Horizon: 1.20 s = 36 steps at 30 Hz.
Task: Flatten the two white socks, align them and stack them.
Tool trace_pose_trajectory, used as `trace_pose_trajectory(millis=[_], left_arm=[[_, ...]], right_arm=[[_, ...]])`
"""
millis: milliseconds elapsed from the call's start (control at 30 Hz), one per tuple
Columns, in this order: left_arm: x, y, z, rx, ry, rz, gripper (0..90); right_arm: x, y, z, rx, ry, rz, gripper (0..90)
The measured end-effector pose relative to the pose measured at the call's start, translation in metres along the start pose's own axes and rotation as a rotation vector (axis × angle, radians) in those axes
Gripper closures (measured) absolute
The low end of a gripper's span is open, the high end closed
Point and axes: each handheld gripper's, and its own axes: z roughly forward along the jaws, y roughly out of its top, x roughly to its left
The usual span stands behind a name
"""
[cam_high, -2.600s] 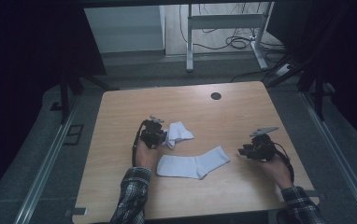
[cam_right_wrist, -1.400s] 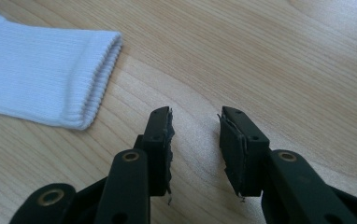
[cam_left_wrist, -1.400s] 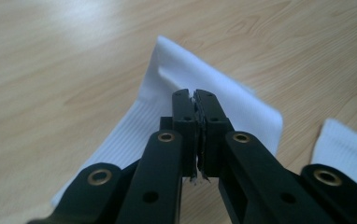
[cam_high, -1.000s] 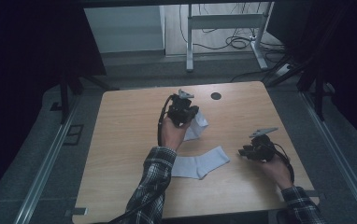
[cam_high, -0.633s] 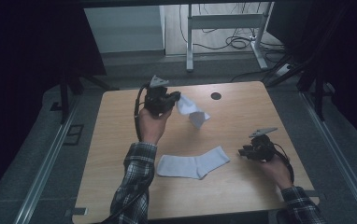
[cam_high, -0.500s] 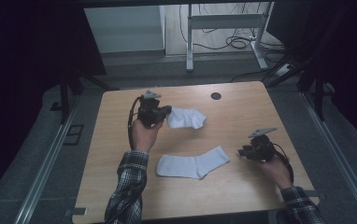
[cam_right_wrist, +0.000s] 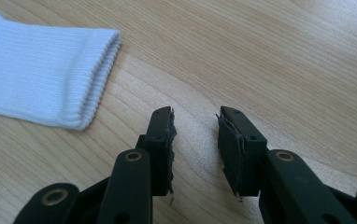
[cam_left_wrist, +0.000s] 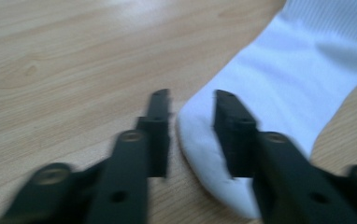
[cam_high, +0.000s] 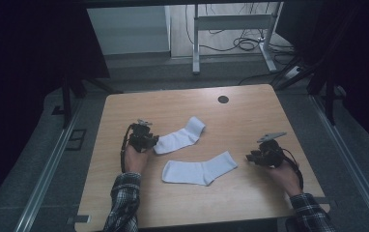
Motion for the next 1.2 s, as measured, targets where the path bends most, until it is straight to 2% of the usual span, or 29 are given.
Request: trace_pose_trajectory(millis=[33, 67, 167, 233, 333, 433, 467, 533, 567, 667, 800, 900, 967, 1200], left_arm=[[-0.001, -0.002, -0.002, -0.023, -0.004, -0.012, 53.0], [-0.002, -0.003, -0.002, -0.025, -0.005, -0.014, 48.3], [-0.007, -0.011, 0.002, 0.003, 0.012, -0.001, 38.1], [-0.009, -0.017, 0.004, 0.015, 0.029, 0.009, 36.0], [-0.008, -0.027, 0.01, 0.057, 0.048, 0.028, 35.9], [-0.004, -0.033, 0.006, 0.045, 0.05, 0.021, 35.0], [-0.002, -0.034, 0.004, 0.047, 0.062, 0.026, 34.9], [0.004, -0.037, 0.0, 0.051, 0.12, 0.033, 34.9], [0.008, -0.038, -0.003, 0.049, 0.138, 0.023, 34.9], [0.017, -0.043, -0.01, 0.013, 0.123, -0.023, 35.1], [0.019, -0.046, -0.015, -0.003, 0.092, -0.015, 35.5], [0.02, -0.048, -0.019, -0.034, 0.054, -0.013, 35.8], [0.022, -0.051, -0.02, -0.051, 0.044, -0.007, 37.8], [0.026, -0.058, -0.015, -0.044, 0.019, -0.005, 40.6]], right_arm=[[0.0, 0.0, 0.0, 0.0, 0.0, 0.0, 63.8], [0.0, 0.0, 0.0, 0.0, -0.001, -0.001, 63.5], [0.0, 0.0, 0.0, 0.0, -0.004, 0.001, 62.5], [0.0, 0.0, 0.0, -0.003, -0.006, 0.001, 61.9], [0.0, 0.0, 0.0, -0.003, -0.007, 0.002, 61.4], [0.001, 0.001, 0.0, -0.005, -0.008, -0.001, 61.3], [0.001, 0.001, 0.0, -0.005, -0.008, -0.001, 61.2], [0.001, 0.001, 0.0, -0.005, -0.01, 0.002, 61.2], [0.001, 0.001, 0.0, -0.006, -0.01, 0.002, 61.2], [0.002, 0.003, -0.001, -0.015, -0.002, 0.004, 60.6], [0.005, 0.007, -0.001, -0.031, 0.012, 0.002, 58.9], [0.008, 0.013, 0.002, -0.039, 0.019, -0.002, 57.2], [0.01, 0.016, 0.004, -0.04, 0.02, -0.007, 55.5], [0.013, 0.031, 0.01, -0.053, 0.012, 0.004, 52.2]])
